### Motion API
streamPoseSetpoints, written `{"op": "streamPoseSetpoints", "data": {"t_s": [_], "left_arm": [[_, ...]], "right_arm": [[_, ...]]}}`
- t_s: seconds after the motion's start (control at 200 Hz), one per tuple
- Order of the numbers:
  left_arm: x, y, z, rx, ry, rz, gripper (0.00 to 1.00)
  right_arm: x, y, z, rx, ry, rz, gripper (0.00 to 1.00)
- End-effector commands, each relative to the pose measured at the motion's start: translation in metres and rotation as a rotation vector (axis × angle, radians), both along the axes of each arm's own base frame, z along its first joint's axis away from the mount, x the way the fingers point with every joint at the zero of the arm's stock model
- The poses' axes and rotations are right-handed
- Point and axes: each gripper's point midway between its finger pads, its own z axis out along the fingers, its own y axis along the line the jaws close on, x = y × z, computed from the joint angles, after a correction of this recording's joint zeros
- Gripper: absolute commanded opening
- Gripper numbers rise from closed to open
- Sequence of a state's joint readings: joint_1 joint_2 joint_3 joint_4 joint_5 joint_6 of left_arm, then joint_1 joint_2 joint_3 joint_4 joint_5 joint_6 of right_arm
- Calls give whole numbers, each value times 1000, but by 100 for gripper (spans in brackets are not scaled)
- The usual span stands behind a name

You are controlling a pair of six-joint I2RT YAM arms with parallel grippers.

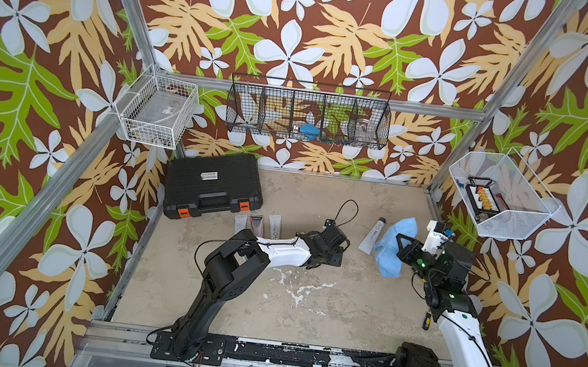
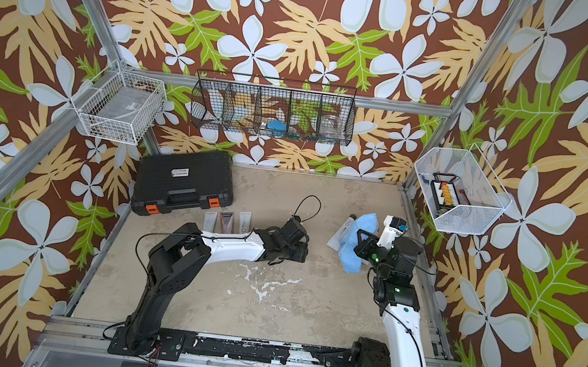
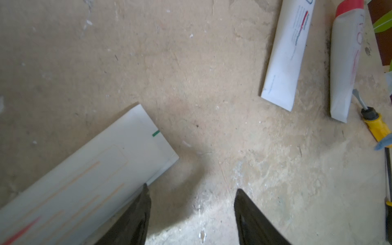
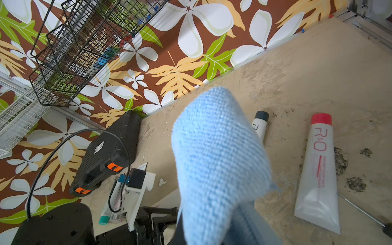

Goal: Wipe the surface of the toothpaste tube
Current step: Move the toothpaste to the center of the board, then wipe the dirt from the toothpaste tube.

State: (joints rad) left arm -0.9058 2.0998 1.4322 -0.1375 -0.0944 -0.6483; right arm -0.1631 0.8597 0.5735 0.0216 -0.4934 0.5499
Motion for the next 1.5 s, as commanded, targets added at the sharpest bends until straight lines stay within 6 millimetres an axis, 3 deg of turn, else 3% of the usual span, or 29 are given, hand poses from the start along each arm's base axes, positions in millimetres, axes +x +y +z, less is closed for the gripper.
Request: {"op": "streamPoseSetpoints", "data": {"t_s": [0.0, 0.15, 0.305, 0.42, 0.58, 0.796, 1.096, 1.226, 1.496], "left_arm": [[4, 0, 17, 26, -57, -48, 65], [10, 14, 53, 38, -144, -87, 66], [13, 55, 72, 92, -216, -99, 72], [14, 94, 55, 92, -189, -98, 74], [12, 126, 19, 139, -131, -119, 75], [-5, 129, 0, 117, -103, -196, 74], [-17, 128, -11, 105, -97, -244, 69], [-22, 125, -17, 181, -120, -270, 66], [-23, 126, -32, 250, -116, -256, 38]], "right_arm": [[2, 2, 6, 3, -23, 15, 0], [3, 8, 1, 21, -8, 53, 0], [5, 14, -4, 40, 11, 87, 0], [6, 14, -4, 40, 11, 90, 0], [4, 23, -4, 56, 4, 139, 0], [6, 26, -8, 46, 28, 162, 0], [8, 30, -8, 60, 25, 179, 0], [8, 31, -8, 58, 26, 184, 0], [7, 32, -15, 56, 39, 182, 0]]}}
